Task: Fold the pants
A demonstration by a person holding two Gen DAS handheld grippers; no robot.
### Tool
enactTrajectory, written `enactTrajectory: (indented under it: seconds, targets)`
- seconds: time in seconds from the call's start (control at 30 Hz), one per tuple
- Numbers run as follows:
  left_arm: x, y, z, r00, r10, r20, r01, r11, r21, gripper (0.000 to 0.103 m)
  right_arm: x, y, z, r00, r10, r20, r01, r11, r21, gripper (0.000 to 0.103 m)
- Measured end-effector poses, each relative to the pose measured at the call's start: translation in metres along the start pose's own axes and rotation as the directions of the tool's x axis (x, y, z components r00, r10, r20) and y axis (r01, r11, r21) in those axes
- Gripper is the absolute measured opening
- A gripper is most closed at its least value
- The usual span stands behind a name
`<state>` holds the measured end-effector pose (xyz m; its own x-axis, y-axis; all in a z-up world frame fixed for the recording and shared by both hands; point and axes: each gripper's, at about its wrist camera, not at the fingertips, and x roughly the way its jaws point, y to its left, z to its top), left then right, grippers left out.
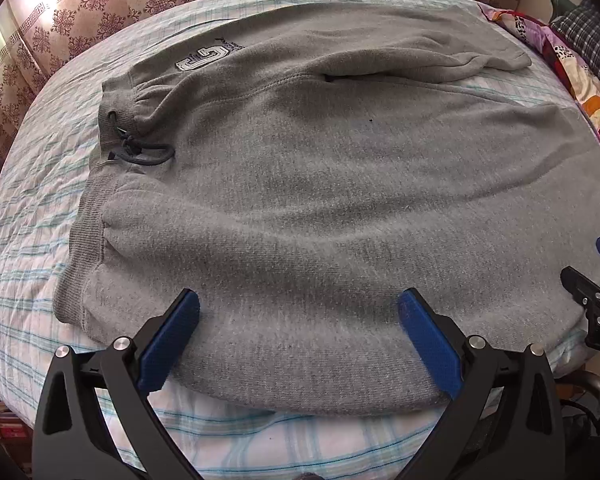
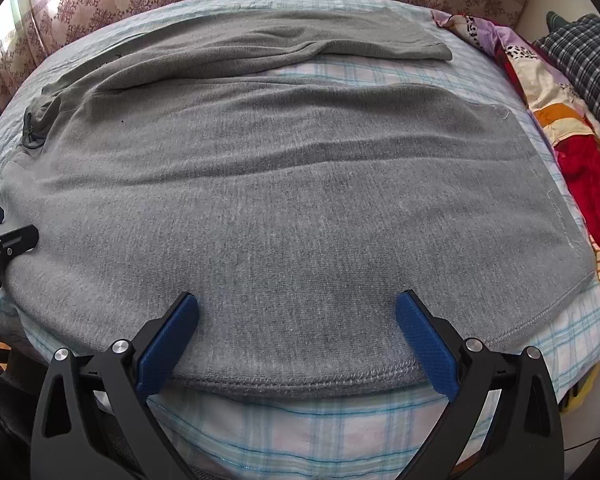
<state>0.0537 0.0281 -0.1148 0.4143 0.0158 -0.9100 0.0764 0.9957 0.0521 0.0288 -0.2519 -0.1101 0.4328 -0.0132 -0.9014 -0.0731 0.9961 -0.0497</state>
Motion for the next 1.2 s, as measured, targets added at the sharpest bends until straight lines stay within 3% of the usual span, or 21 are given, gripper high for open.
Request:
enactTrajectory:
  seconds: [0.23, 0.53, 0.63, 0.77, 0.93, 1.0, 1.07, 1.2]
  targets:
    - [0.003, -0.002, -0.008, 1.0, 0.007, -0.026, -0.007, 1.0, 0.011, 0.101, 0.0, 0.001, -0.007, 0.998, 0.019, -0.058, -0.02, 1.0, -0.018, 0.098]
    - [0.004, 0.001, -0.007, 0.999, -0.011, -0.05, 0.012, 1.0, 0.006, 0.101, -0.012, -0.01, -0.002, 0.997, 0.065, -0.047, -0.067, 0.996, -0.052, 0.098]
    - [-0.002, 0.001, -0.004, 1.0, 0.0, -0.028, 0.001, 1.0, 0.009, 0.101, -0.021, -0.033, 0.005, 1.0, 0.021, 0.011, -0.021, 1.0, -0.013, 0.098]
    - [-0.007, -0.005, 0.002, 0.999, 0.037, 0.007, -0.037, 0.998, 0.044, 0.101, -0.02, -0.086, 0.019, 0.991, -0.108, 0.074, 0.101, 0.99, 0.096, 0.098]
    - [0.004, -0.007, 0.005, 0.999, 0.039, -0.022, -0.038, 0.998, 0.04, 0.101, -0.002, -0.149, 0.025, 0.971, -0.23, 0.067, 0.216, 0.961, 0.173, 0.098]
    - [0.007, -0.006, 0.004, 0.999, 0.032, -0.033, -0.031, 0.999, 0.032, 0.101, 0.009, -0.168, 0.021, 0.973, -0.227, 0.032, 0.216, 0.957, 0.194, 0.098]
    - [0.009, -0.003, 0.004, 0.999, 0.019, -0.039, -0.018, 1.0, 0.023, 0.101, 0.013, -0.179, 0.013, 0.983, -0.176, 0.04, 0.165, 0.965, 0.205, 0.098]
    - [0.011, -0.001, 0.005, 0.999, 0.002, -0.05, -0.001, 1.0, 0.031, 0.101, 0.012, -0.17, 0.008, 0.977, -0.211, 0.026, 0.202, 0.96, 0.193, 0.098]
